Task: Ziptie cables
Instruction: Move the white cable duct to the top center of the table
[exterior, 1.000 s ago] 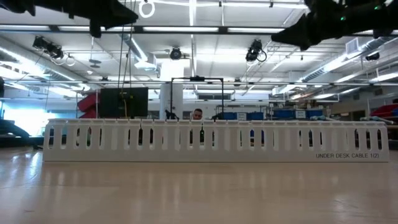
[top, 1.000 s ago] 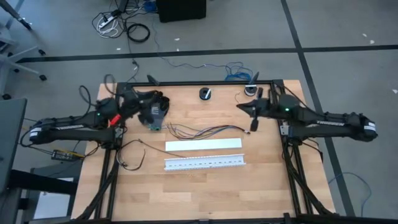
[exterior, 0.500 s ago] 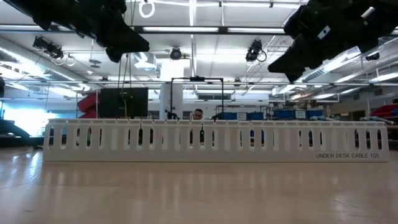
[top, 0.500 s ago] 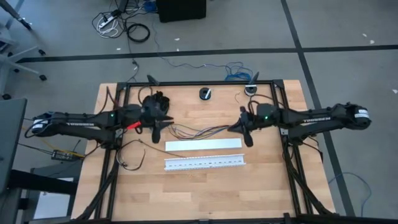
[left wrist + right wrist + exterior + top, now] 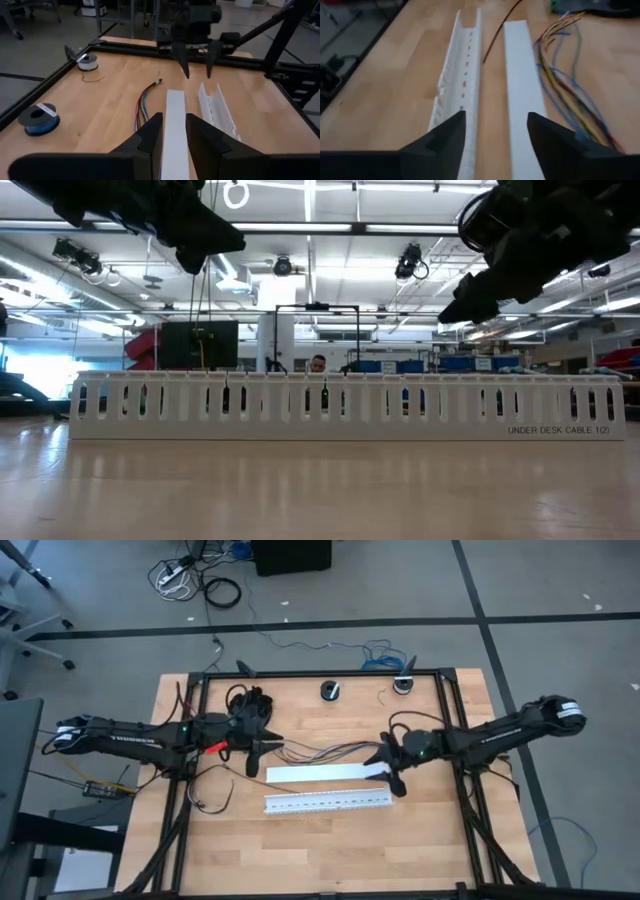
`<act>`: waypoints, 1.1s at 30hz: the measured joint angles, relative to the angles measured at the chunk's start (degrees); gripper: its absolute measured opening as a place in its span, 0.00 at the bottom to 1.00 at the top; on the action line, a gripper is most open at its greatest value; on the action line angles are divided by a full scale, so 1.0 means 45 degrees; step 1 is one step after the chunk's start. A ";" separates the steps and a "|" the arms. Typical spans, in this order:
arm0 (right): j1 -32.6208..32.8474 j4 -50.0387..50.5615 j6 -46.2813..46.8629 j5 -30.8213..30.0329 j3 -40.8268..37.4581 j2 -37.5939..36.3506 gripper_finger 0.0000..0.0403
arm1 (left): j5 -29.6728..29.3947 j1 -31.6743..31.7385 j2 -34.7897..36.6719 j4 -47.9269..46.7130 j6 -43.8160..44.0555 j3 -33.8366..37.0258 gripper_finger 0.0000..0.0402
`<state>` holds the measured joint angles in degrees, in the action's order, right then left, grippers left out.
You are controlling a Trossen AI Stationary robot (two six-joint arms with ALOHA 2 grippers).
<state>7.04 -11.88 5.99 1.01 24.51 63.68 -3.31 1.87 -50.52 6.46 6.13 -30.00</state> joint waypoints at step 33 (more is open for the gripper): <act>0.1668 -0.1459 0.1430 -0.1381 -0.0010 0.3629 0.45 | -0.0068 -0.0005 0.0000 -0.0010 -0.0316 0.0000 0.19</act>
<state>14.55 -18.44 12.43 -5.21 24.47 80.01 -3.62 1.85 -50.52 6.42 4.71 -30.00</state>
